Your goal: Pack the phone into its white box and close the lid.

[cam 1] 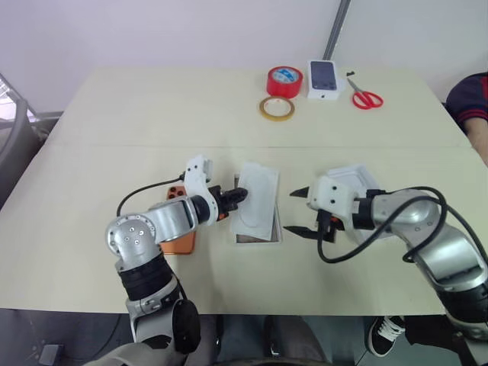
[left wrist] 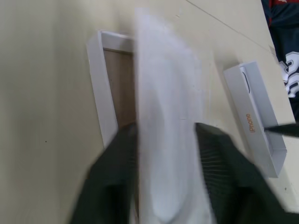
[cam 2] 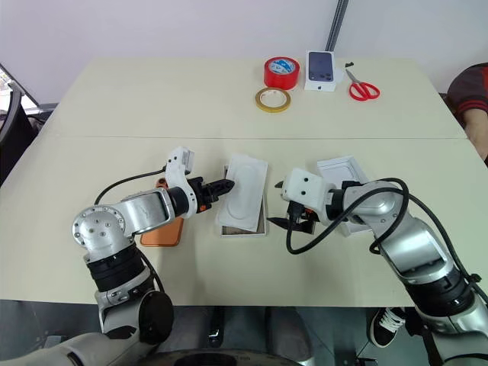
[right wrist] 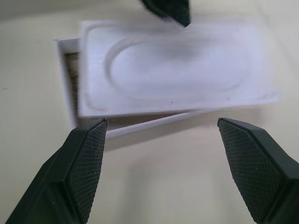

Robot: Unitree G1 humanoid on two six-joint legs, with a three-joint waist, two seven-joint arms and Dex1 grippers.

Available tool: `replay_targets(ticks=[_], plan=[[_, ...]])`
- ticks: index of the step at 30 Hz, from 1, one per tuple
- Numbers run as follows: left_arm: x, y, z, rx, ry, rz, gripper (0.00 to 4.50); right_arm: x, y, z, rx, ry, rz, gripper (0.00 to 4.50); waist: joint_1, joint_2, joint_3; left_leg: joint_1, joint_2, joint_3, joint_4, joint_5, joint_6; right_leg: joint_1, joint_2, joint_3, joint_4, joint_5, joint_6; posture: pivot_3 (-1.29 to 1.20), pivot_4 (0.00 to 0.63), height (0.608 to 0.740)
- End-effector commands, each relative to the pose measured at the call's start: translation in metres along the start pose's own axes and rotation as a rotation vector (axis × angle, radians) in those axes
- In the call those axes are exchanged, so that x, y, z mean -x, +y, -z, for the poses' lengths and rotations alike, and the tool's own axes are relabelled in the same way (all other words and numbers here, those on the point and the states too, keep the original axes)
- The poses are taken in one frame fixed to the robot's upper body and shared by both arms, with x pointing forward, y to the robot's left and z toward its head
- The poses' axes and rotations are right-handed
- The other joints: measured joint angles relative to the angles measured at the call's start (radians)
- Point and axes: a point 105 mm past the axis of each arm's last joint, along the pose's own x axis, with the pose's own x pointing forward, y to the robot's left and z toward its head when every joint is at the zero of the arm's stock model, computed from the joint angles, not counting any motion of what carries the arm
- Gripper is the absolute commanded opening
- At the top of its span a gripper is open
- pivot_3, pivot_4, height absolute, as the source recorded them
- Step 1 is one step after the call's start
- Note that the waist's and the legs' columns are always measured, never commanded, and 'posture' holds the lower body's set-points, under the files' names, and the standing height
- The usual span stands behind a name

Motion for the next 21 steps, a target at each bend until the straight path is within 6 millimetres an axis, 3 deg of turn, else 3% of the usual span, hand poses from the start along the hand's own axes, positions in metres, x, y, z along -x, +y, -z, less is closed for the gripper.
replay_targets(ticks=[1,3,5,9,13,16,19,21], plan=[[0.013,-0.010,-0.016,-0.050,-0.062,0.049,2.90,-0.002,-0.011,-0.012,0.035,-0.042,0.037,3.73,0.000,0.000,0.000,0.000,0.000,0.000,0.000,0.000,0.000,0.000,0.000,0.000,0.000,0.000,0.000,0.00,0.150,0.736],[0.023,-0.006,-0.030,-0.073,-0.105,0.051,2.91,-0.009,-0.014,-0.017,0.031,-0.061,0.040,3.11,-0.001,0.000,0.000,0.000,0.000,0.000,0.000,0.000,0.000,0.000,0.000,0.000,0.000,0.000,0.000,0.00,0.150,0.736],[0.032,-0.001,-0.038,-0.101,-0.126,0.042,2.91,-0.016,-0.017,-0.020,0.030,-0.066,0.043,2.02,-0.004,0.000,0.000,0.000,0.001,0.000,0.000,0.000,0.000,-0.001,0.001,0.000,0.000,0.000,0.000,0.00,0.150,0.736],[0.066,0.016,-0.057,-0.367,-0.190,-0.036,2.91,-0.046,-0.027,-0.025,0.044,-0.051,0.070,0.06,-0.017,0.000,0.000,0.001,0.001,0.001,-0.002,0.001,-0.002,-0.002,0.001,0.001,0.000,0.000,0.000,0.00,0.150,0.736],[0.086,0.027,-0.039,-0.657,-0.142,0.009,2.91,-0.072,-0.037,-0.025,0.079,-0.018,0.103,0.06,-0.010,0.001,0.000,0.001,0.000,0.001,-0.004,0.002,-0.003,-0.003,0.001,0.001,-0.001,0.000,0.000,0.00,0.150,0.736],[0.096,0.035,-0.022,-0.762,-0.085,0.068,2.91,-0.087,-0.039,-0.023,0.106,-0.005,0.089,0.06,0.000,0.001,0.001,0.001,0.000,0.002,-0.005,0.002,-0.003,-0.003,0.000,0.001,-0.001,0.000,-0.001,0.00,0.150,0.736],[0.104,0.041,-0.013,-0.792,-0.057,0.099,2.91,-0.092,-0.026,-0.025,0.152,-0.028,-0.010,0.06,0.004,0.001,0.001,0.001,0.000,0.001,-0.005,0.001,-0.002,-0.003,-0.002,0.001,-0.001,0.000,-0.001,0.00,0.150,0.736],[0.107,0.046,-0.010,-0.797,-0.048,0.101,2.91,-0.088,-0.006,-0.025,0.187,-0.045,-0.133,0.06,0.000,0.001,0.001,0.001,0.000,0.001,-0.005,0.001,-0.001,-0.003,-0.002,0.001,-0.002,0.000,-0.001,0.00,0.150,0.736]])
